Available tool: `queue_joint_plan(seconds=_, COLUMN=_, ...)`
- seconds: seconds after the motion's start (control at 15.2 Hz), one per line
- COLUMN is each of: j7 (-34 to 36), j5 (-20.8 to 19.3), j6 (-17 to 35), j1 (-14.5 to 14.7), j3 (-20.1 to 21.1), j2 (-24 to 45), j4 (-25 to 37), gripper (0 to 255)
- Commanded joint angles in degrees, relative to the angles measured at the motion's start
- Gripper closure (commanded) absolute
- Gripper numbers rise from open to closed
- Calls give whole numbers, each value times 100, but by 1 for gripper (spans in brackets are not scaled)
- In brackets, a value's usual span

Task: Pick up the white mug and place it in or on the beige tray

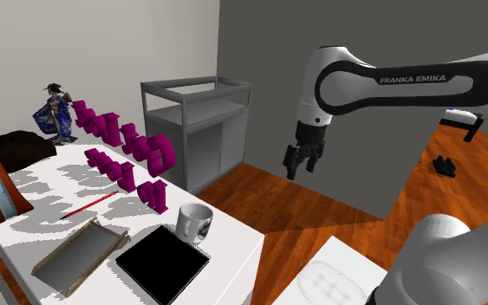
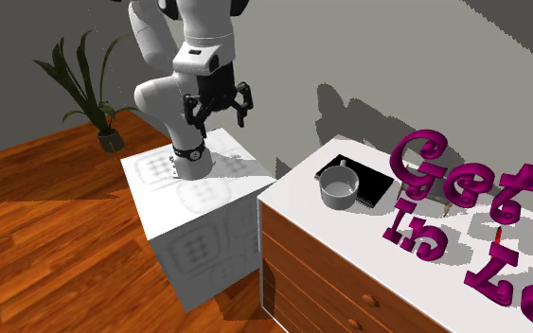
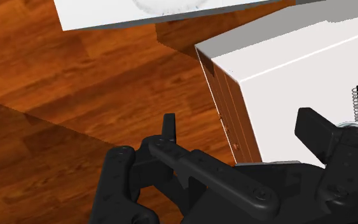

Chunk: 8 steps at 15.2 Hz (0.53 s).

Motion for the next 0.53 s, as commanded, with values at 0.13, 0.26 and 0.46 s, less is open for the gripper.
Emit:
queue_joint_plan(seconds=0.13, j7=317, j5=448, j6=773, j1=168, j3=155, j2=525, j4=-164, gripper=0)
queue_joint_plan(seconds=0.26, j7=428, j5=660, j6=1129, j1=249, j3=215, j2=839, j4=-157, gripper=0)
queue_joint_plan(seconds=0.46, j7=564, j5=981, j6=1651, j1=375, j3=301, j2=1347, j4=-87, gripper=0)
